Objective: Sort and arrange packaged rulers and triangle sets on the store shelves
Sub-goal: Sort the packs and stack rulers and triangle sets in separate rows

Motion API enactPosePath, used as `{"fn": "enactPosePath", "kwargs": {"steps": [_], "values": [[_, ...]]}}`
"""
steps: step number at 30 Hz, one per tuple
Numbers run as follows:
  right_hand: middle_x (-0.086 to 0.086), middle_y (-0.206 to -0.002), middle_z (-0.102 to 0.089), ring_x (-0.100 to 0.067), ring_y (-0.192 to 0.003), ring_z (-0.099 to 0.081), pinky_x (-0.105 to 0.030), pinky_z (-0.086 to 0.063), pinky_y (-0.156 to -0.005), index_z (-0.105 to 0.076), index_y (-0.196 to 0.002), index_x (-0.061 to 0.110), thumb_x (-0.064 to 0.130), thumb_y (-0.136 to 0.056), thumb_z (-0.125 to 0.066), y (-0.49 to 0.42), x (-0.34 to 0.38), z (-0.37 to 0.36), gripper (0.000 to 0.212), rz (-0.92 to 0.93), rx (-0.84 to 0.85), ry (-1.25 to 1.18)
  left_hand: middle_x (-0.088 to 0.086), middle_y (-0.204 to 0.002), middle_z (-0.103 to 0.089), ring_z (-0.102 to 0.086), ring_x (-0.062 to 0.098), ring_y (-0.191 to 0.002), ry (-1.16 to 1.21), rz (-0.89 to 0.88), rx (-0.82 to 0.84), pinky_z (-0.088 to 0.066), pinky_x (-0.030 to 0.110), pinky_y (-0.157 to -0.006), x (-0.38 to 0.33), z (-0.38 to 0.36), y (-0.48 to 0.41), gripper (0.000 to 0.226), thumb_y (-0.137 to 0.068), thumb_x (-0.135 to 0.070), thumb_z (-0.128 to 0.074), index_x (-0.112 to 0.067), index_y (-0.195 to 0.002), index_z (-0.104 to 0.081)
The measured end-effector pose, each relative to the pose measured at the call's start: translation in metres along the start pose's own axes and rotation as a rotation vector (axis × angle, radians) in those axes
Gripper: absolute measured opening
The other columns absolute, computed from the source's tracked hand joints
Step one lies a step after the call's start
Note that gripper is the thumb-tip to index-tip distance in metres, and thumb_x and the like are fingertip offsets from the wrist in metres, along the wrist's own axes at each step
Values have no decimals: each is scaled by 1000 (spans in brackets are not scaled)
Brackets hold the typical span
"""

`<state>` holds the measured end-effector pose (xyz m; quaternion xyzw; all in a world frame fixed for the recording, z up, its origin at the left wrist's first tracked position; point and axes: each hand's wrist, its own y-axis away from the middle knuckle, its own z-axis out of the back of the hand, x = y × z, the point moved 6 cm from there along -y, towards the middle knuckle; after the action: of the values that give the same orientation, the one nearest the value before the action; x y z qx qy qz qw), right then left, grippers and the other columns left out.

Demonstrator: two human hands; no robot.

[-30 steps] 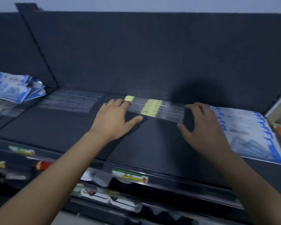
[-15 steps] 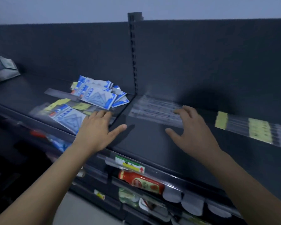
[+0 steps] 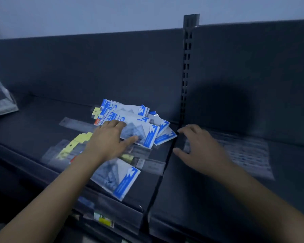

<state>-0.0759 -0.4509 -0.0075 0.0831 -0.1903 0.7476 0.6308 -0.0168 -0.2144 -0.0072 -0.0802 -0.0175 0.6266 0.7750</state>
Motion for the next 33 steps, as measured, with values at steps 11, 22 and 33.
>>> {"fn": "enactPosePath", "kwargs": {"steps": [11,22,33], "values": [[0,-134,-45,-20,-120,-41,-31,-39,-97,-42,-135,19,56,-86,-55,-61,31,-58,64,-197,-43,-68,-5,-138,-45,-40,19,-127,157,-302,153,-31,37,-107,20,-21,-86,85,-63,-66,-73,-28,-135,-48],[7,-124,-42,-12,-122,-27,-23,-17,-87,-54,-104,26,48,-78,-69,-76,47,-70,36,-397,-356,6,-9,-113,-57,-51,14,-109,293,-665,87,-36,34,-101,16,-29,-123,71,-60,-70,-71,-27,-116,-64],[14,-63,-46,-4,-54,-41,-20,-35,-55,-41,-85,26,22,-97,-50,-41,51,-44,15,-334,-646,-572,-20,-92,-60,-53,4,-87,497,-810,236,-42,21,-78,-5,-16,-120,49,-48,-56,-85,-33,-88,-69]]}}
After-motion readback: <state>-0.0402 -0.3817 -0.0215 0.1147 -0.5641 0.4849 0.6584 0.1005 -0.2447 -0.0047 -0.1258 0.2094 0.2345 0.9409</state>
